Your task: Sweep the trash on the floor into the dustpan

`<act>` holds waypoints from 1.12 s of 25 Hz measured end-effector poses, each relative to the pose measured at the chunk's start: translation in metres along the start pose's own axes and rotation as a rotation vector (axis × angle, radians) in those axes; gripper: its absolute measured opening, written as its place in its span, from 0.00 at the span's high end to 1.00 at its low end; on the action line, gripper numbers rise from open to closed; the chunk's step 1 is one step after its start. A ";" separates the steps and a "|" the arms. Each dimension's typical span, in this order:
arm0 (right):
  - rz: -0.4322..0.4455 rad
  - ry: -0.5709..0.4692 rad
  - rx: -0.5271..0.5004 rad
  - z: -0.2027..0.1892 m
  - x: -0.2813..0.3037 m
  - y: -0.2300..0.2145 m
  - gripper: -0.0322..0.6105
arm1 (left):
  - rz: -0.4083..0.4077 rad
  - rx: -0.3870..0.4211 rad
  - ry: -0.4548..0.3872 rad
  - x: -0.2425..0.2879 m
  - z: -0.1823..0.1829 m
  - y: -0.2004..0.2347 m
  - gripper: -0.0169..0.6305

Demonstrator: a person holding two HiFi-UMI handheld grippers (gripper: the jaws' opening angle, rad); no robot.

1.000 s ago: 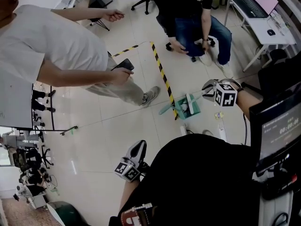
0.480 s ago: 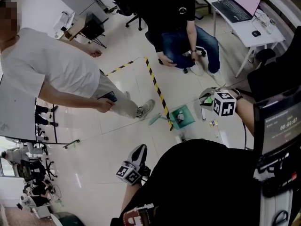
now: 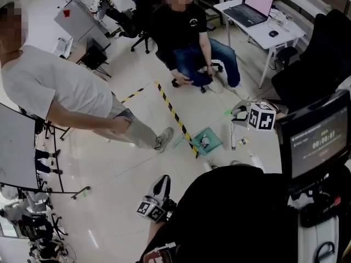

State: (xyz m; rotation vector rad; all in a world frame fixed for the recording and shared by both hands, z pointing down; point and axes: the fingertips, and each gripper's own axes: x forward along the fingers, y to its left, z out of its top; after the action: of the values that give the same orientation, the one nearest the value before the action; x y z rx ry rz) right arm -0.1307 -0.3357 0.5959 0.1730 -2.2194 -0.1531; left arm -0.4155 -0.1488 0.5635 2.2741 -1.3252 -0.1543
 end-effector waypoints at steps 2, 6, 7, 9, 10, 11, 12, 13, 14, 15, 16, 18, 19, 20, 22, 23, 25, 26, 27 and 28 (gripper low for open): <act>-0.059 0.034 0.041 0.006 -0.010 0.028 0.80 | -0.052 0.003 0.034 -0.028 -0.013 0.006 0.98; -0.123 0.102 0.146 0.019 -0.031 0.084 0.80 | -0.159 -0.001 0.082 -0.075 -0.031 0.017 0.98; -0.123 0.107 0.163 0.024 -0.033 0.097 0.80 | -0.173 -0.003 0.088 -0.086 -0.032 0.019 0.98; -0.129 0.125 0.185 0.028 -0.044 0.123 0.80 | -0.211 -0.005 0.091 -0.097 -0.036 0.018 0.98; -0.137 0.136 0.190 0.027 -0.053 0.135 0.80 | -0.232 -0.007 0.091 -0.096 -0.037 0.012 0.98; -0.142 0.143 0.193 0.026 -0.062 0.145 0.79 | -0.247 -0.009 0.091 -0.094 -0.035 0.003 0.98; -0.142 0.143 0.198 0.024 -0.070 0.155 0.79 | -0.257 -0.010 0.090 -0.092 -0.032 -0.008 0.98; -0.141 0.135 0.205 0.024 -0.077 0.163 0.79 | -0.266 -0.008 0.087 -0.091 -0.030 -0.019 0.98; -0.137 0.122 0.214 0.022 -0.082 0.172 0.79 | -0.276 -0.002 0.083 -0.090 -0.032 -0.030 0.98; -0.131 0.106 0.219 0.020 -0.087 0.180 0.79 | -0.285 0.008 0.084 -0.089 -0.035 -0.042 0.98; -0.122 0.089 0.219 0.017 -0.091 0.189 0.79 | -0.291 0.023 0.089 -0.088 -0.039 -0.055 0.98; -0.091 0.055 0.200 0.005 -0.101 0.208 0.79 | -0.294 0.051 0.099 -0.082 -0.050 -0.084 0.98; -0.070 0.039 0.186 -0.004 -0.108 0.218 0.79 | -0.289 0.057 0.100 -0.077 -0.055 -0.101 0.98; -0.050 0.025 0.171 -0.015 -0.116 0.228 0.79 | -0.281 0.059 0.097 -0.072 -0.060 -0.120 0.98; -0.021 -0.005 0.138 -0.036 -0.135 0.247 0.79 | -0.257 0.049 0.084 -0.059 -0.070 -0.160 0.98; -0.008 -0.020 0.120 -0.046 -0.144 0.257 0.80 | -0.241 0.034 0.072 -0.054 -0.076 -0.180 0.98; 0.021 -0.045 0.086 -0.069 -0.162 0.277 0.80 | -0.208 -0.005 0.042 -0.047 -0.094 -0.218 0.98; 0.036 -0.057 0.068 -0.080 -0.171 0.287 0.80 | -0.191 -0.023 0.033 -0.044 -0.105 -0.238 0.98; 0.049 -0.071 0.050 -0.091 -0.180 0.296 0.80 | -0.176 -0.039 0.030 -0.041 -0.117 -0.258 0.98; 0.061 -0.083 0.035 -0.103 -0.188 0.304 0.80 | -0.164 -0.050 0.035 -0.040 -0.130 -0.278 0.98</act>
State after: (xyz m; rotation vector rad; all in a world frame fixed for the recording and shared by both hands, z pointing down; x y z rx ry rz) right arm 0.0433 -0.0086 0.5641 0.1199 -2.3079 -0.0890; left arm -0.1739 0.0433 0.5387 2.3313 -1.1039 -0.2000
